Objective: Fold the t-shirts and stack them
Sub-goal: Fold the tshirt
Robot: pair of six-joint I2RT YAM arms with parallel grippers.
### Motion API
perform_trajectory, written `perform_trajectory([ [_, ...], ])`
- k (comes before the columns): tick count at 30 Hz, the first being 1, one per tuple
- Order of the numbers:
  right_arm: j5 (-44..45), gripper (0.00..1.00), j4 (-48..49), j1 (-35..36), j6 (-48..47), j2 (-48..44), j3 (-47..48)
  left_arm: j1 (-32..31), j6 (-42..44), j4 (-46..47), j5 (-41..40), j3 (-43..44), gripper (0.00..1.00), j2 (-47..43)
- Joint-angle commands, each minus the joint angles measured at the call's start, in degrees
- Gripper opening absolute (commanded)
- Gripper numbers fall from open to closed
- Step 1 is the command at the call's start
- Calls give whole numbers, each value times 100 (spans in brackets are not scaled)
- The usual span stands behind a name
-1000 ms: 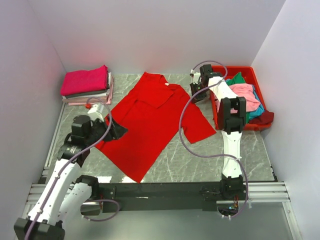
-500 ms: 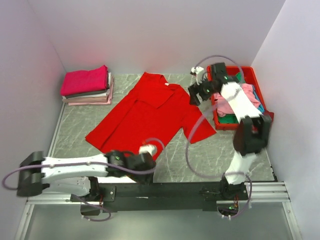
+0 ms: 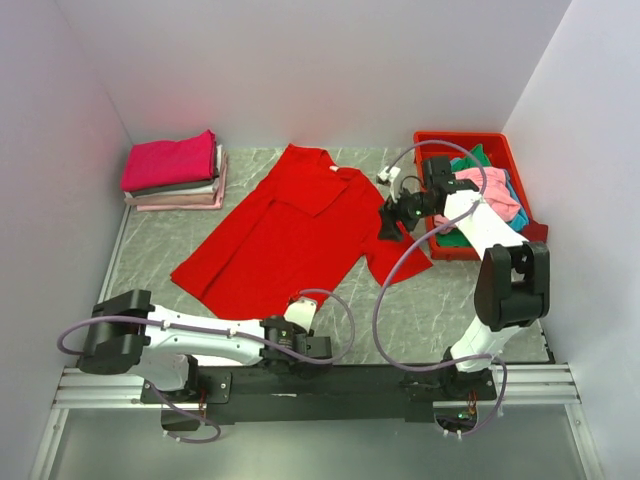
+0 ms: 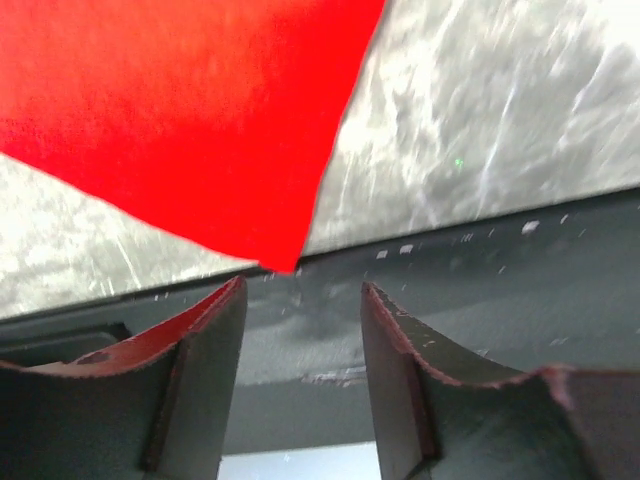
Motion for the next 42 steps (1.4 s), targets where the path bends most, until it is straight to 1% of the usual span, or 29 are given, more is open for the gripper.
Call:
perform_trajectory([
  [1,-337,74,-111,-50,-126,-303,-128,153,-32,22,-483,178,54,124],
  [2,-345,74,-111,-59,-118,-330,-145,197,125,145,-448,108,51,133],
  [4,-363,74,-111,-103,-82,-418,-198,311,223,364,-360,29,50,194],
  [5,-380,74,-137,-129,-82,-453,-207,346,284,357,-351,28,48,229],
  [8,-407,74,-164,-234,-56,-541,-225,417,320,243,-359,28,47,378],
  [11,-538,74,-269,-348,-39,-532,-181,461,425,356,-246,-16,43,449],
  [22,-618,74,-516,-428,-100,-541,-154,461,548,541,238,-332,40,730],
  [25,-583,74,-551,-437,-135,-594,-190,461,566,541,256,-341,34,809],
  [27,-495,74,-612,-428,-205,-629,-198,461,583,559,265,-332,25,818],
  [29,-303,74,-656,-428,-345,-664,-242,461,627,568,238,-297,16,792],
  [31,-74,74,-700,-428,-538,-725,-312,461,645,533,168,-245,12,678],
  [32,75,74,-709,-428,-844,-743,-356,461,645,489,142,-227,8,634],
  [33,364,74,-752,-445,-1082,-769,-487,461,654,480,124,-218,7,512],
  [34,514,74,-788,-472,-1554,-761,-549,469,680,471,115,-227,5,450],
  [35,655,74,-866,-550,-1733,-717,-620,470,698,471,107,-235,1,380],
  [37,1077,72,-937,-682,-2050,-463,-603,487,741,497,115,-279,1,160],
  [38,1191,70,-990,-883,-2034,-349,-498,487,759,550,150,-306,1,11],
  [40,1446,61,-1121,-973,-1815,108,-296,505,785,620,194,-411,1,-157],
  [42,1570,57,-1367,-973,-1665,450,-76,531,821,734,264,-525,1,-385],
])
